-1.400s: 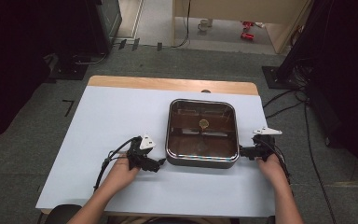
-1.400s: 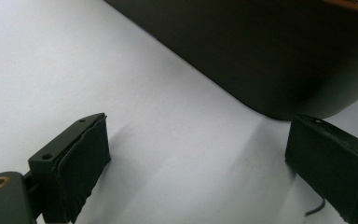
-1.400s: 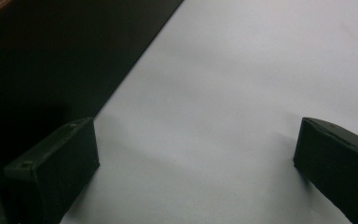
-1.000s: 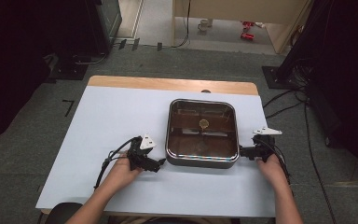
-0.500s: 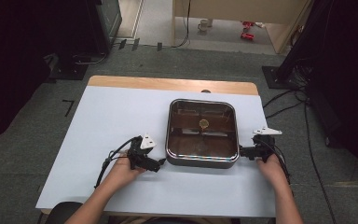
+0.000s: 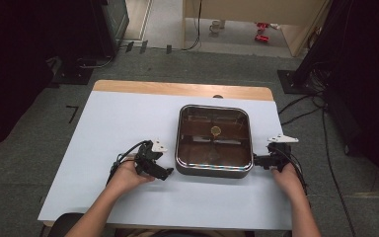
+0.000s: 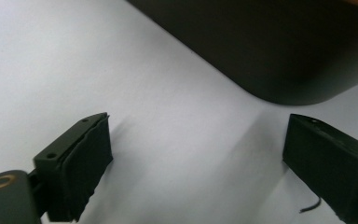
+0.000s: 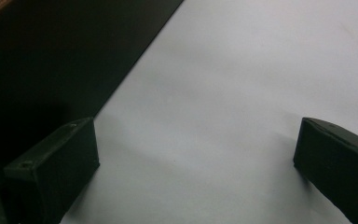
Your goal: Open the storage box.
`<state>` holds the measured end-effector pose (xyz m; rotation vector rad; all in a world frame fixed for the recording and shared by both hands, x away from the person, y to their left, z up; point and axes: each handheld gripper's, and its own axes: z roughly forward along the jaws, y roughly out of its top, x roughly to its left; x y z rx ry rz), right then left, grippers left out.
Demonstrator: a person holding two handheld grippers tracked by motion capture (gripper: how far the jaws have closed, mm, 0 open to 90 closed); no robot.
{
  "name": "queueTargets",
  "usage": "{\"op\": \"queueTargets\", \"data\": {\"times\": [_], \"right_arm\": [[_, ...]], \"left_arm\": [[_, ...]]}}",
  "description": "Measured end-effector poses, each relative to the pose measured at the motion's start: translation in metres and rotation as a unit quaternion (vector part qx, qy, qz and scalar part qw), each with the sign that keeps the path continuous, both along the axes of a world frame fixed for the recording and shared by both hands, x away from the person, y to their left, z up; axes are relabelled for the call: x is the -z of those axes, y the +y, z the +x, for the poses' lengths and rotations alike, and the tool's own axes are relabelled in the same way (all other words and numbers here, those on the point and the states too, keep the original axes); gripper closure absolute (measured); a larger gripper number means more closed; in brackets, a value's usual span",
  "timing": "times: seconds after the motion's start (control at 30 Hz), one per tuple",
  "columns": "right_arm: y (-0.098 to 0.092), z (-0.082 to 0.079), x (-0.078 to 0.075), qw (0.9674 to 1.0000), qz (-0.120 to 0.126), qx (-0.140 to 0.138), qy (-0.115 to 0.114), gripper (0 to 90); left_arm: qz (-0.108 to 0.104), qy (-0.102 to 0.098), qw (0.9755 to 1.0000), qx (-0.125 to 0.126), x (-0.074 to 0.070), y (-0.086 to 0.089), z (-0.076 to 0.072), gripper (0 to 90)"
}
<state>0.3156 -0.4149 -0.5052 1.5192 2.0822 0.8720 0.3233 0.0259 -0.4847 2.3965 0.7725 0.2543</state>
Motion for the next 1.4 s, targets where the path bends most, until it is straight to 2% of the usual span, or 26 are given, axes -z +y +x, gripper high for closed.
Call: {"op": "queueTargets", "data": {"times": [0.03,0.17,0.23,0.37,0.53,0.63,0.7,0.9,1.13,1.4], "right_arm": [[0.000,0.000,0.000,1.0000,0.000,0.000,0.000,0.0],[0.000,0.000,0.000,1.0000,0.000,0.000,0.000,0.0],[0.000,0.000,0.000,1.0000,0.000,0.000,0.000,0.0],[0.000,0.000,0.000,1.0000,0.000,0.000,0.000,0.0],[0.000,0.000,0.000,1.0000,-0.001,0.000,0.000,0.0],[0.000,0.000,0.000,1.0000,-0.001,0.000,0.000,0.0],[0.000,0.000,0.000,1.0000,-0.001,-0.001,0.000,0.0],[0.000,0.000,0.000,1.0000,-0.001,0.000,0.000,0.0],[0.000,0.000,0.000,1.0000,-0.001,0.000,0.000,0.0],[0.000,0.000,0.000,1.0000,-0.001,0.000,0.000,0.0]], "left_arm": [[-0.009,0.019,0.9997,0.008,-0.003,0.004,0.002,15.7],[-0.014,0.025,0.9996,0.006,-0.007,0.008,0.004,16.4],[-0.021,0.027,0.9993,0.013,-0.012,0.011,0.006,23.5],[-0.046,0.044,0.9979,0.010,-0.027,0.015,0.009,24.9],[-0.058,0.051,0.9968,0.022,-0.039,0.016,0.010,25.4],[-0.058,0.041,0.9972,0.025,-0.049,0.015,0.012,25.5],[-0.066,0.029,0.9970,0.028,-0.059,0.014,0.013,25.5],[-0.071,0.014,0.9967,0.036,-0.072,0.012,0.016,25.5],[-0.079,0.005,0.9958,0.046,-0.082,0.001,0.021,25.6],[-0.076,-0.010,0.9951,0.062,-0.084,-0.024,0.030,25.6]]}}
